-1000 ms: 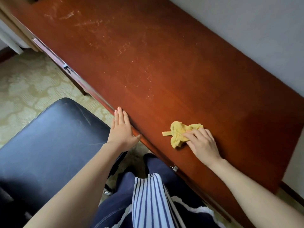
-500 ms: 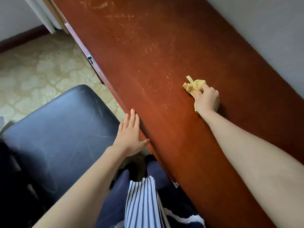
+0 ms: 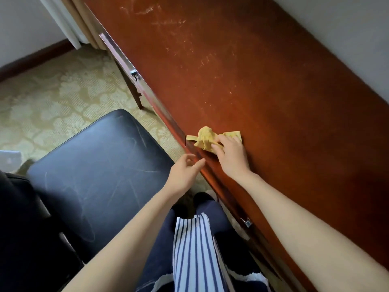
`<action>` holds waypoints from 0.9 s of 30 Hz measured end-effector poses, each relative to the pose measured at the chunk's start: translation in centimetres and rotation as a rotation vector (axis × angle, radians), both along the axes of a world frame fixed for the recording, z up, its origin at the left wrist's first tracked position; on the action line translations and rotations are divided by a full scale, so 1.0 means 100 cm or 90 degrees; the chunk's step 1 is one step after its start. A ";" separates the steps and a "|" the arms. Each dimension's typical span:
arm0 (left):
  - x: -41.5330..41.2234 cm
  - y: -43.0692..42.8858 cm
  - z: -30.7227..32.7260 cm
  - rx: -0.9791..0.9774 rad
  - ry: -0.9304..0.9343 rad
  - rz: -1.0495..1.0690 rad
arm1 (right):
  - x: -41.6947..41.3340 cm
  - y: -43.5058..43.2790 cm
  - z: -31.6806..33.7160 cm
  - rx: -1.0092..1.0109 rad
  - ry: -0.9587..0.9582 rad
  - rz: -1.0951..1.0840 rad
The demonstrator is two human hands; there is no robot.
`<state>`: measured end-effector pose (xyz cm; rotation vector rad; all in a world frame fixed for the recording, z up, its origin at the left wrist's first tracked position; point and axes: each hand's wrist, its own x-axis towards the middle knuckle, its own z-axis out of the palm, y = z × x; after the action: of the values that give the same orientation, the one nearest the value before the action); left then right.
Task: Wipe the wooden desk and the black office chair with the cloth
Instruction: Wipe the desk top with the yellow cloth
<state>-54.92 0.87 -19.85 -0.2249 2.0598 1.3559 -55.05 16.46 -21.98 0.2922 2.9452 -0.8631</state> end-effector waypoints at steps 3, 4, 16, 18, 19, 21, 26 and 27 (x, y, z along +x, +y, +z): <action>0.012 -0.004 0.006 0.132 -0.115 0.125 | 0.028 -0.022 0.007 -0.110 -0.012 -0.091; 0.014 -0.005 0.007 0.152 -0.123 0.142 | 0.037 -0.028 0.009 -0.133 -0.014 -0.117; 0.045 0.007 0.041 0.191 0.051 -0.039 | 0.129 -0.039 0.060 -0.332 0.066 -0.302; 0.045 0.007 0.050 0.222 0.053 -0.064 | 0.140 -0.025 0.064 -0.364 0.077 -0.332; 0.046 0.008 0.056 0.247 0.043 -0.071 | 0.146 -0.017 0.065 -0.363 0.065 -0.338; 0.049 0.011 0.067 0.291 0.021 -0.092 | 0.156 -0.002 0.068 -0.408 0.014 -0.314; 0.064 0.031 0.086 0.247 0.110 -0.172 | 0.172 0.025 0.073 -0.454 -0.020 -0.186; 0.070 0.037 0.088 0.235 0.119 -0.199 | 0.177 0.029 0.074 -0.436 0.013 -0.172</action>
<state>-47.95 4.55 -11.02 0.3812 1.8461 1.5660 -37.33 19.38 -14.62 0.6281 2.4472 -1.8253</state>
